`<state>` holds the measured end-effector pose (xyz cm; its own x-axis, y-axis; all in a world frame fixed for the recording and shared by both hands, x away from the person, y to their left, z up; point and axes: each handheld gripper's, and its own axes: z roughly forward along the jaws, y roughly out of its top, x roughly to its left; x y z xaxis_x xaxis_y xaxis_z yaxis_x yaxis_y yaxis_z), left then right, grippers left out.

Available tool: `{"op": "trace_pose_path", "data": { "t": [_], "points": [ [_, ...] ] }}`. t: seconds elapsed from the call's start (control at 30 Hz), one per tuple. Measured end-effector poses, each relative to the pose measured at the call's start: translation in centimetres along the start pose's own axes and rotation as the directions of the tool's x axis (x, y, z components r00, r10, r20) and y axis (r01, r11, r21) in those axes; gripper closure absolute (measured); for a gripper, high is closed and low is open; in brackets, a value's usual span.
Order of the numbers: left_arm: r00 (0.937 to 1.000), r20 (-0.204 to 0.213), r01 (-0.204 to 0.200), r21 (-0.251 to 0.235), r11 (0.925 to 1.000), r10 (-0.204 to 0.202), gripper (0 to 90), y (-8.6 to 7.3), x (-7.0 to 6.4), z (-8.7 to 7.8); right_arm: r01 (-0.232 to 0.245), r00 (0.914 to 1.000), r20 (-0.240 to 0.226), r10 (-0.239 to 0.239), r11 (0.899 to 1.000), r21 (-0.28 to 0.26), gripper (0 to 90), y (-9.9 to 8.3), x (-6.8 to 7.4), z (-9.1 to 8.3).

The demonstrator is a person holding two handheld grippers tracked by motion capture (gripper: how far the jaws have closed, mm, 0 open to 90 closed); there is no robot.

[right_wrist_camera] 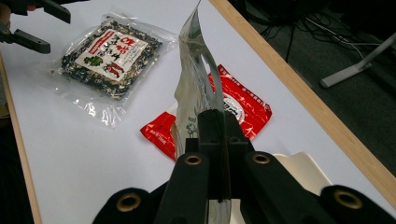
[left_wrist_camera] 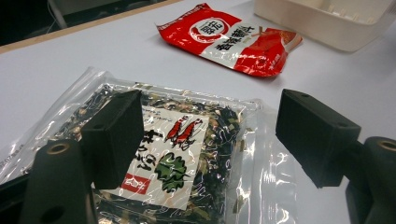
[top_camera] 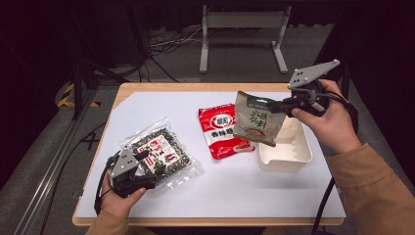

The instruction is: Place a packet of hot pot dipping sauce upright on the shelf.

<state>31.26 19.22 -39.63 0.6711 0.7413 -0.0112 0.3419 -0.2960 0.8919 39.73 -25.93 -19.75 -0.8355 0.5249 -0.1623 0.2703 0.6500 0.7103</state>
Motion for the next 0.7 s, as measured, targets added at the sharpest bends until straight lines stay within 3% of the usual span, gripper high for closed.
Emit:
{"op": "trace_pose_path", "data": {
  "t": [0.7],
  "points": [
    [1.0000, -0.003, 0.003, 0.003, 1.0000, -0.003, 24.1, -0.1, 0.1, 0.0, 0.007, 0.9968, 0.079, -0.005, 1.000, -0.023, 90.0, -0.6, -5.3, -0.8]
  ]
}}
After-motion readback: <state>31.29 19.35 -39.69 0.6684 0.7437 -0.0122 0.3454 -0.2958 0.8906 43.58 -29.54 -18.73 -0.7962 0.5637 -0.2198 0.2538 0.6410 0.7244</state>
